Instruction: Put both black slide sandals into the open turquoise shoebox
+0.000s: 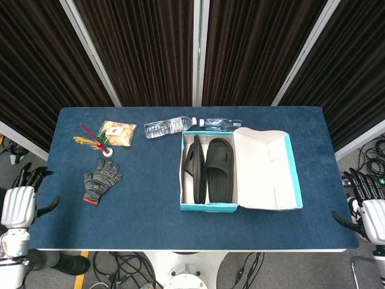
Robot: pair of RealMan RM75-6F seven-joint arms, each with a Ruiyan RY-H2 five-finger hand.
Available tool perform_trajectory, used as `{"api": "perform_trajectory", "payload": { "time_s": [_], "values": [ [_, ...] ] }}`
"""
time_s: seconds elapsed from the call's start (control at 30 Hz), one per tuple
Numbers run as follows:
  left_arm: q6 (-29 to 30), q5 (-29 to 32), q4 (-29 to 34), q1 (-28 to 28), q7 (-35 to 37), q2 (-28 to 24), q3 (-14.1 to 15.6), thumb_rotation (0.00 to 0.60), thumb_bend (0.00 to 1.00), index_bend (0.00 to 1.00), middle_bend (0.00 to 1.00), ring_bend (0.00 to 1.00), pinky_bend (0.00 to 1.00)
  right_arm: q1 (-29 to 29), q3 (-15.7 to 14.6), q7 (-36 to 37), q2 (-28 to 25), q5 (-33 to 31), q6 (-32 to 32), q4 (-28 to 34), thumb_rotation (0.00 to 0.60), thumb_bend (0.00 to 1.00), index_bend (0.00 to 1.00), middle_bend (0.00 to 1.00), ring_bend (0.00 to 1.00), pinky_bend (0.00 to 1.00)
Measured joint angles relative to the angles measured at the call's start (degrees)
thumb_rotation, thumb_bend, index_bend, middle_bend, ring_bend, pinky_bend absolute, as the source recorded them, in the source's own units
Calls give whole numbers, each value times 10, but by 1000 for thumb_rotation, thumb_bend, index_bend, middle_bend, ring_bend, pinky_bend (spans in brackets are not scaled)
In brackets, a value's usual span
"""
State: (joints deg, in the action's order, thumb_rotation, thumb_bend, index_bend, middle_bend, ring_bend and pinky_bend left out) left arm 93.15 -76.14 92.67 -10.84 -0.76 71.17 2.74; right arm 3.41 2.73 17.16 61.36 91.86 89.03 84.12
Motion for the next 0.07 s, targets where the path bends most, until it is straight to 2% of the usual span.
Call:
{"api": "perform_trajectory", "payload": {
  "time_s": [0.07],
  "values": [
    [8, -15, 10, 15, -3, -3, 9, 600, 223, 257, 193, 15, 180, -2, -1, -6, 2, 0, 1, -1, 600, 106, 0, 33, 0, 19]
  ]
}}
